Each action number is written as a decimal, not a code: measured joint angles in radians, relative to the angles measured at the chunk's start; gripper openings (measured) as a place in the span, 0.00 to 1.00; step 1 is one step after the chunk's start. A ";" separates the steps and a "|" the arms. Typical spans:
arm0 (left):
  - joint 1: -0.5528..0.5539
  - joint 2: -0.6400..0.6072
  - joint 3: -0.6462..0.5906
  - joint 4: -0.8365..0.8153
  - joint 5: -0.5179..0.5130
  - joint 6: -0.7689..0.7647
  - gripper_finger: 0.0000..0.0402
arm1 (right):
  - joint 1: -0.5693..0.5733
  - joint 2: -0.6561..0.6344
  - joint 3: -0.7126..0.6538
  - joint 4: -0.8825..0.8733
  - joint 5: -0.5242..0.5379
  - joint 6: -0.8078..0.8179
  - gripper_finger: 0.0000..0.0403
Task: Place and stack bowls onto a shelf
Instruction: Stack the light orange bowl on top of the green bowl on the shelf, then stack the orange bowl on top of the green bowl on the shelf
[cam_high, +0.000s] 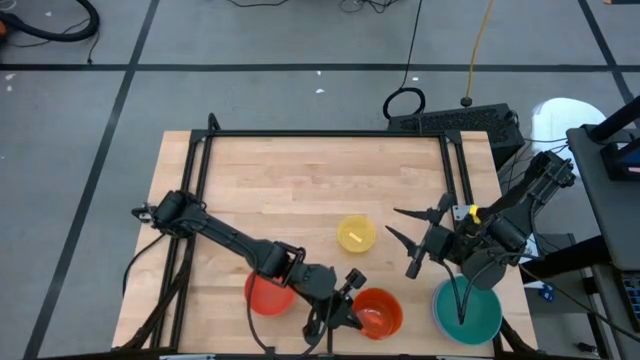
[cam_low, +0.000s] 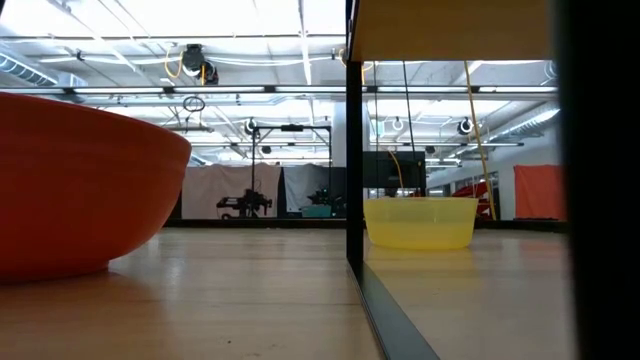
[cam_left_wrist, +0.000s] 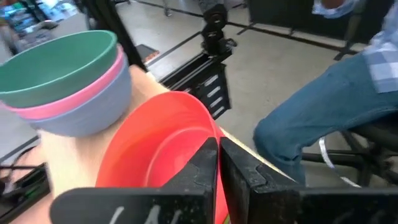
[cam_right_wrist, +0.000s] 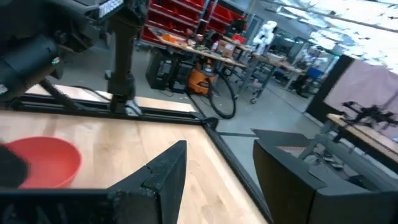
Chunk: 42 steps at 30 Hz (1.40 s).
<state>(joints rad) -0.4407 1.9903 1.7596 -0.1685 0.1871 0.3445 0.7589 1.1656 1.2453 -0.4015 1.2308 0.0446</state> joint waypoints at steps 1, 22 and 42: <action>-0.003 0.000 0.000 0.000 -0.012 0.005 0.04 | 0.000 0.000 0.000 0.000 -0.007 0.001 0.44; -0.051 -0.002 0.000 0.016 -0.120 0.081 0.08 | 0.000 0.000 0.000 0.000 -0.029 0.008 0.44; -0.121 -0.099 0.001 -0.474 -0.240 -0.328 0.05 | 0.000 0.000 -0.118 0.185 -0.110 0.006 0.44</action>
<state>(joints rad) -0.5618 1.8913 1.7601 -0.6424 -0.0529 0.0166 0.7589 1.1652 1.1278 -0.2165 1.1208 0.0503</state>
